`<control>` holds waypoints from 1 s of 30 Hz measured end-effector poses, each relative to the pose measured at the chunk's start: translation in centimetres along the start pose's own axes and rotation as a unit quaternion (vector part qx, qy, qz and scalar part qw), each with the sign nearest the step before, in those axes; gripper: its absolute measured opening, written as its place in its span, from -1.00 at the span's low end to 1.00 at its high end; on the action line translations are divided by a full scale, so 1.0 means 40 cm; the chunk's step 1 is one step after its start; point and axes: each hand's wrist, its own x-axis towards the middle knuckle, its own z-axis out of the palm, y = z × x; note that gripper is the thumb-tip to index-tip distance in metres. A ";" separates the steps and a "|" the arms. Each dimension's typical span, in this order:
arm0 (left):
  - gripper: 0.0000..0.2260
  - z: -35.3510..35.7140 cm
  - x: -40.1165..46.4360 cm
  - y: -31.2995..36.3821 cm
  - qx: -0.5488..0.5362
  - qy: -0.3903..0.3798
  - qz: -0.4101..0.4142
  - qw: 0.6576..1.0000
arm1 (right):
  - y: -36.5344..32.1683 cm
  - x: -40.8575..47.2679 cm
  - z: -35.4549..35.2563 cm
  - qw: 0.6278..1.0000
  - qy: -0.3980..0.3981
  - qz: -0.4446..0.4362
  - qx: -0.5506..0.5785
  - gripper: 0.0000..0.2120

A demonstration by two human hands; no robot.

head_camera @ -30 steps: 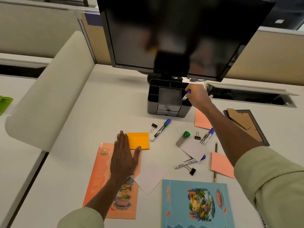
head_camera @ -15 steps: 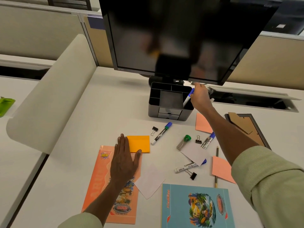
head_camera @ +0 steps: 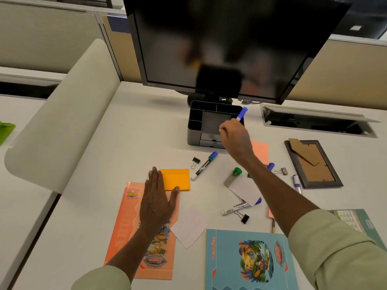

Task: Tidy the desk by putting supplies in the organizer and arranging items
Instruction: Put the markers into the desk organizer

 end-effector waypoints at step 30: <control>-0.24 -0.003 -0.001 0.000 -0.002 0.006 0.011 1.000 | -0.004 -0.098 0.008 0.981 -0.145 -0.107 -0.076 -0.75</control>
